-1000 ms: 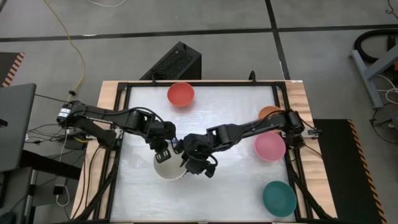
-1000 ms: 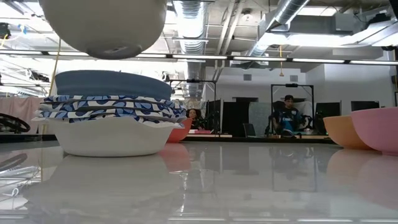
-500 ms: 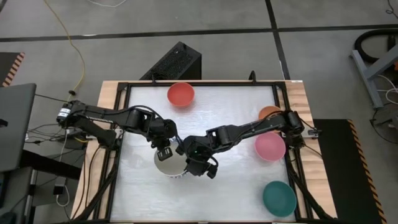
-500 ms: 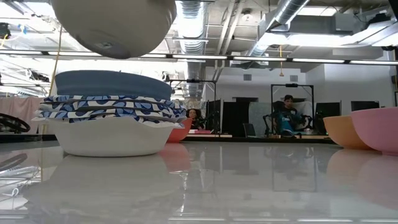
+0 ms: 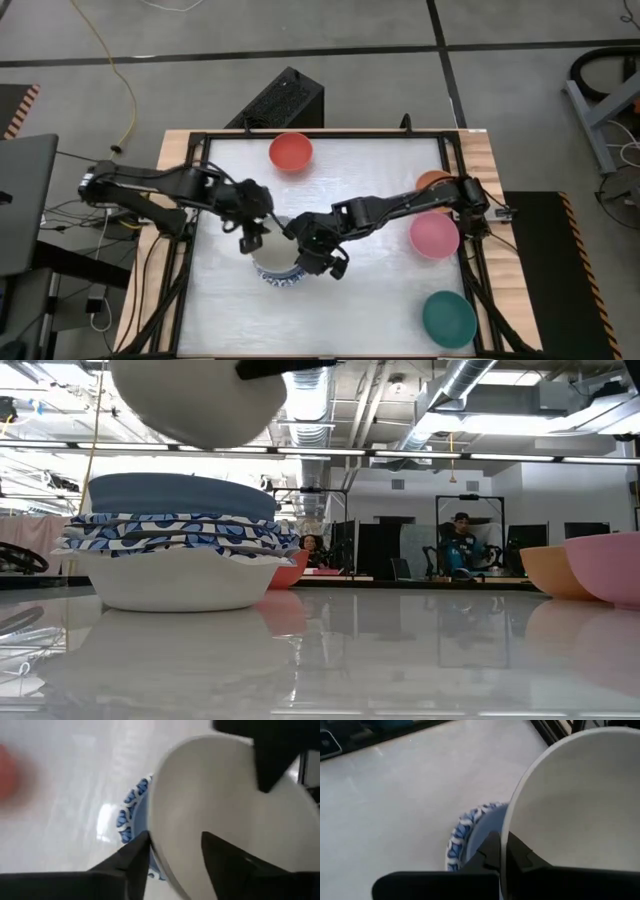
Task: Nest bowls inside each other
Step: Stack the white bowl on top of the blue bowl
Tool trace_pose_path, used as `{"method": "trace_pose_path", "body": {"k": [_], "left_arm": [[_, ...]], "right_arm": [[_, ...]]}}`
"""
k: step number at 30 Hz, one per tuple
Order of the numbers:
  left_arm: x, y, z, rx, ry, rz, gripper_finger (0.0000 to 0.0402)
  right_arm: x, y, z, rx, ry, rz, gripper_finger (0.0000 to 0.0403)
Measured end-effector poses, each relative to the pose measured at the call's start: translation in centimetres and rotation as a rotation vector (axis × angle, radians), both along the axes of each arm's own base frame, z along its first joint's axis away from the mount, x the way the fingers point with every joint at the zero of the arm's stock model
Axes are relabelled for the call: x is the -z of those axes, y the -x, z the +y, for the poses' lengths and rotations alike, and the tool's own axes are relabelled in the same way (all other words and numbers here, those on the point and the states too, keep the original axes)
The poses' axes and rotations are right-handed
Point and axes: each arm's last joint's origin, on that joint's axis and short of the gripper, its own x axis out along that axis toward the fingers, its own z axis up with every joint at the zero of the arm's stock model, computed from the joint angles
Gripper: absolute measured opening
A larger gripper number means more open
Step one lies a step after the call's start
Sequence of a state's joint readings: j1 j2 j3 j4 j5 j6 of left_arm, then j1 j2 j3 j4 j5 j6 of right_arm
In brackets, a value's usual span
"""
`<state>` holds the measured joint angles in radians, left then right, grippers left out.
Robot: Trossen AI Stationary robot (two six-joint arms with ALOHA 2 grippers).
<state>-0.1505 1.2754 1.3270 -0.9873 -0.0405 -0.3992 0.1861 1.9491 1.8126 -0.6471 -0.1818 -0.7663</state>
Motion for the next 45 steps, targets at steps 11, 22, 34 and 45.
{"method": "trace_pose_path", "body": {"k": [11,22,34,45], "left_arm": [[-3.4,4.5,0.9,-0.099,-0.079,-0.18,0.0196],[-5.9,6.9,-1.5,0.044,-0.216,-0.421,0.0197],[-3.9,6.8,-4.9,0.087,-0.419,-0.487,0.0197],[-1.9,6.9,-6.9,0.219,-0.486,-0.628,0.0197]], "right_arm": [[0.1,-0.3,-1.7,0.035,-0.021,0.01,0.0012],[2.3,-1.6,-2.4,-0.012,-0.097,0.056,0.0012],[2.9,-1.6,-2.2,-0.084,-0.172,0.096,0.0012],[5.0,-2.6,-2.4,-0.091,-0.188,0.134,0.0012]]}}
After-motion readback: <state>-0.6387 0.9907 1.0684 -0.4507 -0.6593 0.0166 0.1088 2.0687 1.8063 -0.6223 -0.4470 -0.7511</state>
